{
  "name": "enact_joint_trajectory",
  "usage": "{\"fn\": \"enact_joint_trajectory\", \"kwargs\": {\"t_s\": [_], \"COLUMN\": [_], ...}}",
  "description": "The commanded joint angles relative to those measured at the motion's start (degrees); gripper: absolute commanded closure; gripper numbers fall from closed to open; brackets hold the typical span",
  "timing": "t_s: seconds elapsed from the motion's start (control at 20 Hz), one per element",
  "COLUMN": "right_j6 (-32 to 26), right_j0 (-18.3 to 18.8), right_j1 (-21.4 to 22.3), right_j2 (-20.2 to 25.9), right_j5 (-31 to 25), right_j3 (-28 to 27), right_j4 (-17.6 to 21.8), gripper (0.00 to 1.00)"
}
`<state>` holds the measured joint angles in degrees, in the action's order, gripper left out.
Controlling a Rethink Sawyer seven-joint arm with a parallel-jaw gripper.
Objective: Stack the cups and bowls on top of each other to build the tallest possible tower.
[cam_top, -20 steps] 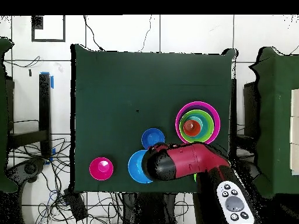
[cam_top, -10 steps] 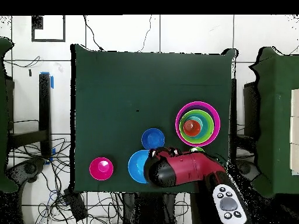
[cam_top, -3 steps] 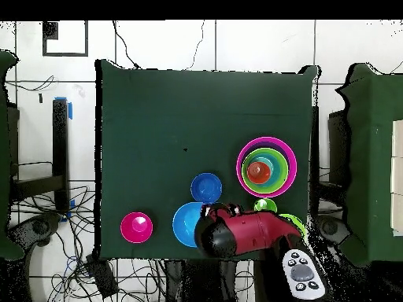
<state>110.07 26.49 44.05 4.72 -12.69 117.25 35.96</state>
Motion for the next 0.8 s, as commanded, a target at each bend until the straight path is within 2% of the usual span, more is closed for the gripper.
{"fn": "enact_joint_trajectory", "kwargs": {"t_s": [0.05,0.35,0.8], "right_j6": [9.6,11.4,11.6], "right_j0": [-1.9,-4.8,-7.1], "right_j1": [-2.8,-4.8,-8.0], "right_j2": [0.3,-1.0,-2.2], "right_j5": [3.0,4.9,7.9], "right_j3": [3.3,2.6,0.8], "right_j4": [-3.4,-5.4,-7.9], "gripper": [0.00,0.00,0.00]}}
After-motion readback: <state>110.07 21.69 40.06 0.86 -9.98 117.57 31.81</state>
